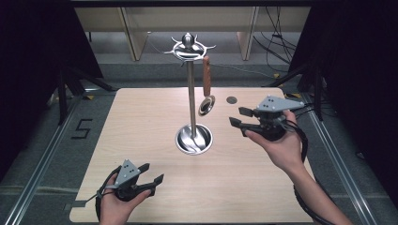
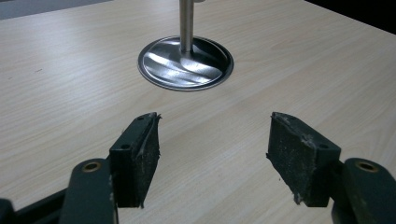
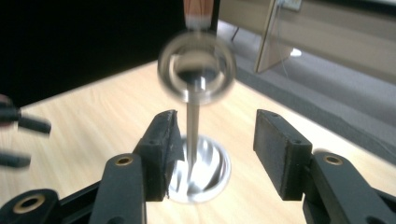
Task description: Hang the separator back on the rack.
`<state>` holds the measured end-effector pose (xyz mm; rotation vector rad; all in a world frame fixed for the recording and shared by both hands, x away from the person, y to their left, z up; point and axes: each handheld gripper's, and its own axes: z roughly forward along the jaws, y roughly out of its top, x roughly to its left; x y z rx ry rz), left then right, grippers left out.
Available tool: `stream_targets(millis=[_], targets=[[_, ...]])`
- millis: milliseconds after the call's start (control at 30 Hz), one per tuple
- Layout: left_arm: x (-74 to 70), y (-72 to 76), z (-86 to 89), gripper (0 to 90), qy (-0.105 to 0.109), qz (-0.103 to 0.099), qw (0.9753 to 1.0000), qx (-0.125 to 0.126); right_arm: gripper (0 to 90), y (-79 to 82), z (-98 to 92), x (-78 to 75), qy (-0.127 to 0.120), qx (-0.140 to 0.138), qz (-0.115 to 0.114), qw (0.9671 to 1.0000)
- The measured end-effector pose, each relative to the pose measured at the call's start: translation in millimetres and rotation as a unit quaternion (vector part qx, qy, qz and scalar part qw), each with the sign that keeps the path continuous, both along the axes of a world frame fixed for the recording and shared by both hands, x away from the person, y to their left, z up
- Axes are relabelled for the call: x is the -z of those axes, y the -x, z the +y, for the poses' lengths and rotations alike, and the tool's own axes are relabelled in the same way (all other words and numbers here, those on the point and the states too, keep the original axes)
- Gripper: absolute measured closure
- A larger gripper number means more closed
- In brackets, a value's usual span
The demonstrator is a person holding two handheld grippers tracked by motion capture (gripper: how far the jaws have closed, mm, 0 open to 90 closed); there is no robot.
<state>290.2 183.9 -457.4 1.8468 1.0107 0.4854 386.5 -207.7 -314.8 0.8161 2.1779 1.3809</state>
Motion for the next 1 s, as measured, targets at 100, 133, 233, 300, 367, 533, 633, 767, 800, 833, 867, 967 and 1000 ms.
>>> stream_targets(millis=[100, 133, 233, 300, 367, 533, 633, 767, 800, 833, 867, 967, 1000], targets=[[0.2, 0.0, 0.5, 33.5, -0.001, -0.001, 1.0, -0.001, 49.8, 8.5, -11.1, 11.8, 0.01, 0.0, 0.013, 0.9999], [0.2, -0.6, 1.2, 33.5, -0.005, -0.003, 1.0, 0.0, 49.6, 11.1, -14.9, 16.1, 0.014, -0.001, 0.018, 0.9997], [1.4, -1.7, 1.3, 33.5, -0.001, 0.0, 1.0, -0.003, 48.3, 18.1, -25.0, 30.0, 0.027, 0.0, 0.031, 0.9991], [1.5, -2.1, 1.3, 33.5, -0.005, -0.001, 1.0, -0.001, 48.0, 22.5, -32.1, 39.4, 0.031, -0.001, 0.049, 0.9983], [1.6, -2.1, 0.7, 33.5, -0.008, 0.0, 1.0, -0.002, 47.8, 26.3, -40.0, 48.6, 0.028, 0.004, 0.058, 0.9979], [4.4, -2.7, -1.4, 33.3, -0.008, 0.01, 0.9999, 0.001, 47.5, 34.9, -58.3, 71.8, 0.016, 0.016, 0.085, 0.9962], [4.6, -3.0, -2.1, 33.3, -0.004, 0.008, 1.0, 0.0, 47.3, 39.0, -67.9, 80.3, 0.014, 0.026, 0.09, 0.9955], [4.8, -3.0, -0.9, 33.2, -0.011, 0.012, 0.9999, -0.002, 47.0, 43.2, -79.0, 90.3, 0.019, 0.035, 0.101, 0.9941], [4.5, -3.2, -0.4, 33.2, -0.014, 0.009, 0.9999, 0.0, 47.0, 43.7, -81.5, 93.4, 0.018, 0.041, 0.096, 0.9944], [4.4, -3.1, -0.2, 33.2, -0.015, 0.009, 0.9999, 0.0, 46.8, 45.2, -85.2, 95.5, 0.019, 0.042, 0.103, 0.9936], [4.3, -3.2, 0.3, 33.2, -0.014, 0.009, 0.9999, 0.001, 46.8, 45.9, -87.2, 97.4, 0.022, 0.05, 0.099, 0.9936], [5.6, -3.5, 0.0, 33.2, -0.011, 0.012, 0.9999, 0.0, 46.7, 49.5, -95.5, 103.7, 0.022, 0.059, 0.103, 0.9927], [5.9, -3.5, -0.1, 33.1, -0.01, 0.014, 0.9999, -0.002, 46.6, 51.0, -98.1, 105.8, 0.02, 0.063, 0.106, 0.9922]])
